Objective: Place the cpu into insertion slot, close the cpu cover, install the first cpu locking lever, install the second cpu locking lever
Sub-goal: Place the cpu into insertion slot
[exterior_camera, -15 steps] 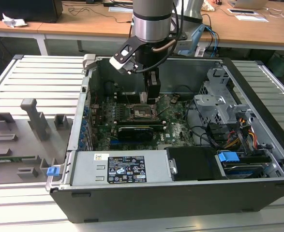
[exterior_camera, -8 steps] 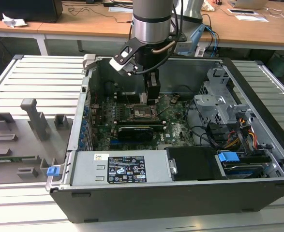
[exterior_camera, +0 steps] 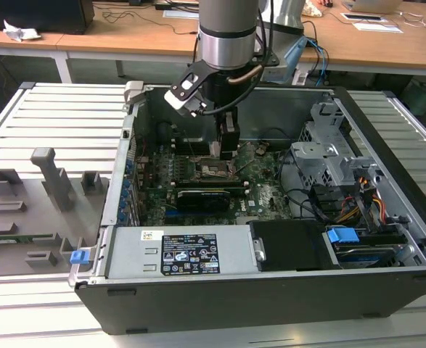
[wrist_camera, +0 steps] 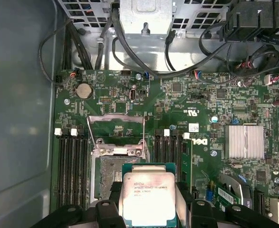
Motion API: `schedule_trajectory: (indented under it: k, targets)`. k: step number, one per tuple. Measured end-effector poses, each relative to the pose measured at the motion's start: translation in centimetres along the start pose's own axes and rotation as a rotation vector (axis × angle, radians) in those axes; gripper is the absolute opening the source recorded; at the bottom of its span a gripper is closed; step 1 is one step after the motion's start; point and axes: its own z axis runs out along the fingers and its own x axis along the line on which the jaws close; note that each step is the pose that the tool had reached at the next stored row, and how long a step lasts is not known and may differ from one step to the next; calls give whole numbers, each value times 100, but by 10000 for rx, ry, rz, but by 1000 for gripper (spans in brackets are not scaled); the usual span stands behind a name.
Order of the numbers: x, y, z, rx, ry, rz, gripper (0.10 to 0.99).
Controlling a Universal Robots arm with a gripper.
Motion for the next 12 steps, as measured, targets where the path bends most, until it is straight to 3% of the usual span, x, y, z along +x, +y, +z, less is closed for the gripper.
schedule_trajectory:
  k: [12]
  targets:
    - [70,-33,169,-1,-1,13,525]
